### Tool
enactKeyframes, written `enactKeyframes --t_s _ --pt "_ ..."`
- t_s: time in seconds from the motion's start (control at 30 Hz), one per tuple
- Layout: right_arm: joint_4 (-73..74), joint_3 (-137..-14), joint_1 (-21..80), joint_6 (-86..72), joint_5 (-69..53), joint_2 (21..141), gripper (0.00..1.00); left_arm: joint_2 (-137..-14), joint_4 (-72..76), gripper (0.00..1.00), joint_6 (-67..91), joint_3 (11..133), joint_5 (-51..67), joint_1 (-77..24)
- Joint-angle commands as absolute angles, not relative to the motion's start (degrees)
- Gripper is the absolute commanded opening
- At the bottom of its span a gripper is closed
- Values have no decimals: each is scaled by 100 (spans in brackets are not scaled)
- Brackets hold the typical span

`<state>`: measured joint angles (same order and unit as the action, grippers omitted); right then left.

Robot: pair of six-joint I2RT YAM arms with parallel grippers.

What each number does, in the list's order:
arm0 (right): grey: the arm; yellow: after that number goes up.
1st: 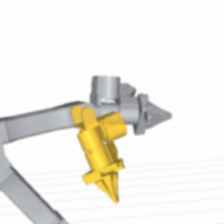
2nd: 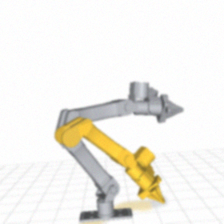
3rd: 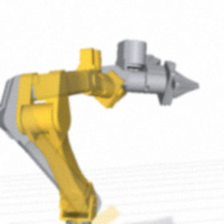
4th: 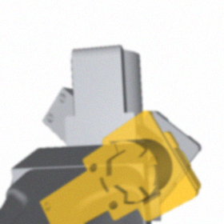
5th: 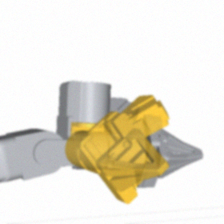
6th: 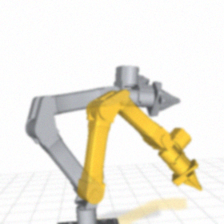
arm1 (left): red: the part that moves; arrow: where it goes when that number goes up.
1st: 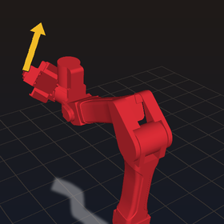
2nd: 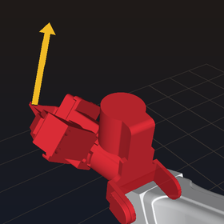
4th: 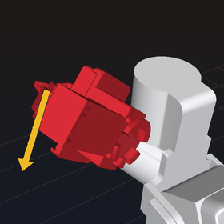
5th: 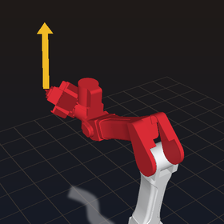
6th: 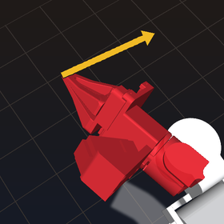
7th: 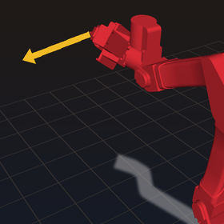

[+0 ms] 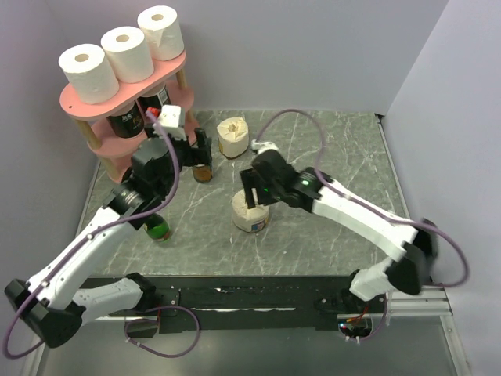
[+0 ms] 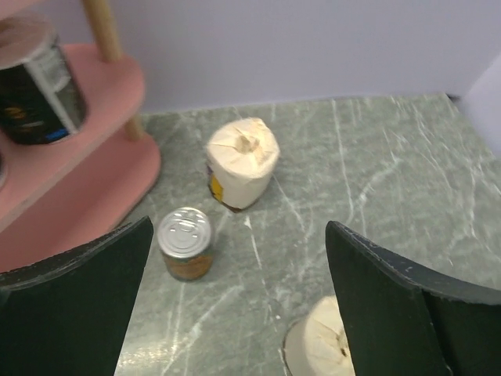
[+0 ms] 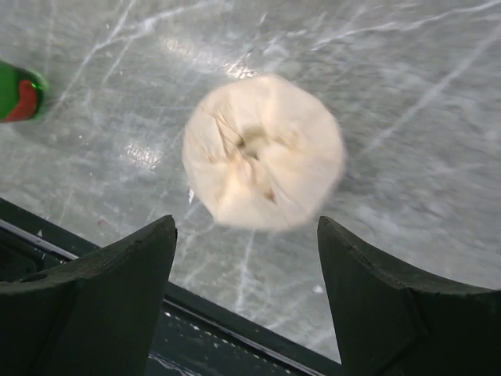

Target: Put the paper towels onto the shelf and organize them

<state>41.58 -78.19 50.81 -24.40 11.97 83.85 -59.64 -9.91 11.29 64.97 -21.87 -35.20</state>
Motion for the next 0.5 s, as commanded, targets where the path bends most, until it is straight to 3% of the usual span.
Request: enactKeyframes --t_s 0.0,0.3,0.47 --pt "4157 -7094 5071 -2435 1678 7156 80 -6477 -1721 99 1204 7075 -1925 -3901" --pt "4061 -5494 5027 -2751 2223 4888 80 -7900 -1977 96 976 7180 -2293 -5824" --pt "4139 -5124 5027 -2944 2373 3931 83 -8594 -1986 93 809 7312 -2234 -6161"
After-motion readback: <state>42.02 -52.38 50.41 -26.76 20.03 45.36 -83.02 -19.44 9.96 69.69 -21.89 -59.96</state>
